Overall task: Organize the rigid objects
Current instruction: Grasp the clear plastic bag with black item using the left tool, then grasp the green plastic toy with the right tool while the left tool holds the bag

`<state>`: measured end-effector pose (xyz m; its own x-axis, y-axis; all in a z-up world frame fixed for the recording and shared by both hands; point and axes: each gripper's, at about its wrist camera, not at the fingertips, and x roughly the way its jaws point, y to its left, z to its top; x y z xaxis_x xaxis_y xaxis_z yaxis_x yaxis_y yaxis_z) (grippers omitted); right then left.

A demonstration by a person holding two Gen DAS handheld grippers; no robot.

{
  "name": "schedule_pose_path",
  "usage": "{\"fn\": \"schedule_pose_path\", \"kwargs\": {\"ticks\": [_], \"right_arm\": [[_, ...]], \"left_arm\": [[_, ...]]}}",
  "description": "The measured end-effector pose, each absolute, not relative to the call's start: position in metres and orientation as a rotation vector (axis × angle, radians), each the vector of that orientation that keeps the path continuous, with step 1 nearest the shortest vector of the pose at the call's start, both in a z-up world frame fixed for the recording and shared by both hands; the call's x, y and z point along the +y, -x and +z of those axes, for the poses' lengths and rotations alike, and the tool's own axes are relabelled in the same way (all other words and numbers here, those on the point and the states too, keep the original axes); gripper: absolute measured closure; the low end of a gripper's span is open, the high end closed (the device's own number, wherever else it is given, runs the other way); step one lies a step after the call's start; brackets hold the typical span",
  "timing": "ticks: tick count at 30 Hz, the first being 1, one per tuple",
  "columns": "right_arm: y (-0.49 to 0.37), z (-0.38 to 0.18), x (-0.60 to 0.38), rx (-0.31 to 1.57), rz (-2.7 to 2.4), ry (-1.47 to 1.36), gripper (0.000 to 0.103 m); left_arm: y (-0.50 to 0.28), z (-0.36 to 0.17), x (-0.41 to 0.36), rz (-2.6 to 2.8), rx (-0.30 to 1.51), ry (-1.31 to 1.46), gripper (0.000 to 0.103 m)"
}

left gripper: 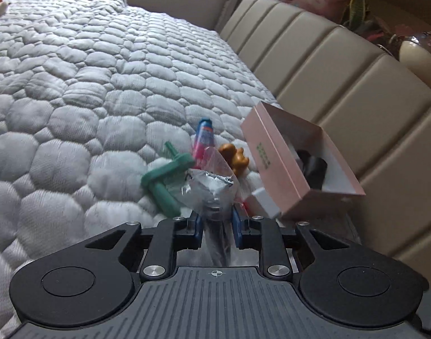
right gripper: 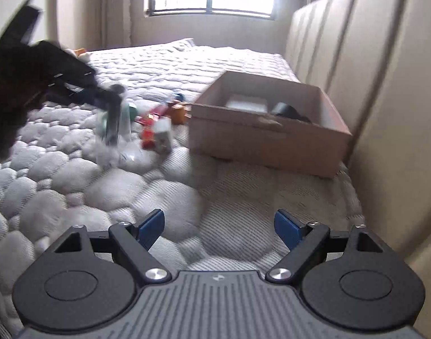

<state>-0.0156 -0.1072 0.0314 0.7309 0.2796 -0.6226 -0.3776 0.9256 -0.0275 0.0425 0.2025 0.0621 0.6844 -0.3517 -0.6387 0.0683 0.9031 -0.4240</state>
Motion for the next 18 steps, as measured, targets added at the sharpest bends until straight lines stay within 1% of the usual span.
{"fn": "schedule_pose_path", "kwargs": {"ticks": [4,9,10,14,18], "right_arm": [[0.006,0.041,-0.076,0.64,0.416,0.186,0.017],[-0.02,0.062,-0.025,0.575,0.516,0.257,0.017],[-0.03,0.065,-0.013,0.575,0.537,0.261,0.017],[-0.074,0.068,0.038,0.611,0.586,0.256,0.017],[-0.113,0.056,0.082,0.646,0.604,0.254,0.017]], "left_arm": [[-0.005,0.059,0.231,-0.217,0.809,0.385,0.079],[0.008,0.046,0.264,-0.071,0.788,0.397,0.08],[0.008,0.042,0.271,-0.048,0.786,0.421,0.081],[0.008,0.03,0.285,-0.017,0.76,0.516,0.08],[0.01,0.029,0.285,-0.033,0.739,0.526,0.08]]}}
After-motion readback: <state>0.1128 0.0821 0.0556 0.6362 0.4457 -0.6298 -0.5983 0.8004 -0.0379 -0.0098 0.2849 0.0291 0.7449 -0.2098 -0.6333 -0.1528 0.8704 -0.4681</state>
